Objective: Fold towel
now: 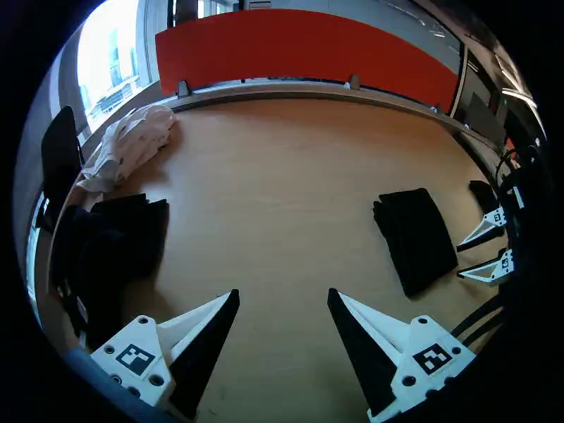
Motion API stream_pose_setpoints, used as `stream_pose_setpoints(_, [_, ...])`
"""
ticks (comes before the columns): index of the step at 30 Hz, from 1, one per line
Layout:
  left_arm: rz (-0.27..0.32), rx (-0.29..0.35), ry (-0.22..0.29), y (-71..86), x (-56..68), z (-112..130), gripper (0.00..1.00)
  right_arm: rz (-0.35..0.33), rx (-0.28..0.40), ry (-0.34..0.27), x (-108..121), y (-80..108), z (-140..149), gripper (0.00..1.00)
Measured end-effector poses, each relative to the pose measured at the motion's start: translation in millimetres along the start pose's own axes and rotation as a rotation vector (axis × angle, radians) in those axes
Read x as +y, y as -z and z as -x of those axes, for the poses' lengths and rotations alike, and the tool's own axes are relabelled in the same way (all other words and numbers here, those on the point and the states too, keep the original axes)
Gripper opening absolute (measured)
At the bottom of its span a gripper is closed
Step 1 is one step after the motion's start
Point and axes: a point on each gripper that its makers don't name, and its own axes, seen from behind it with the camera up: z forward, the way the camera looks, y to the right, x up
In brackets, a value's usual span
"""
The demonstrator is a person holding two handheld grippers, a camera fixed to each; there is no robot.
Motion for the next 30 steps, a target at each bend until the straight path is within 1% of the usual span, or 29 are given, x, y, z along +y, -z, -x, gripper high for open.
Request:
stream_pose_setpoints(5, [-0.001,0.001,0.0,0.4,0.2,0.1,0.93,0.006,0.002,-0.016,0.9,-2.8,1.4,0.39])
stream_pose_setpoints(9, [-0.003,0.0,0.0,0.8,-0.1,0.7,0.93,0.007,0.0,-0.021,1.1,-4.4,3.8,0.34])
stream_pose_setpoints(17, [-0.004,-0.001,0.003,1.2,-1.3,1.7,0.93,0.011,-0.001,-0.013,-1.5,-4.4,6.0,0.33])
stream_pose_setpoints(19, [-0.003,-0.001,0.002,0.9,-1.2,1.6,0.93,0.008,0.0,-0.015,-2.6,-4.2,5.7,0.29])
stream_pose_setpoints(25, [-0.003,0.0,-0.002,0.6,-1.2,0.6,0.93,0.006,0.006,-0.021,-4.0,-3.6,5.2,0.11])
stream_pose_setpoints(27, [-0.003,0.0,-0.002,0.5,-1.4,0.5,0.93,0.009,0.009,-0.022,-3.6,-3.6,4.8,0.07])
stream_pose_setpoints(30, [-0.004,-0.001,-0.002,0.3,-2.0,1.1,0.93,0.014,0.016,-0.022,-2.6,-3.1,3.4,0.05])
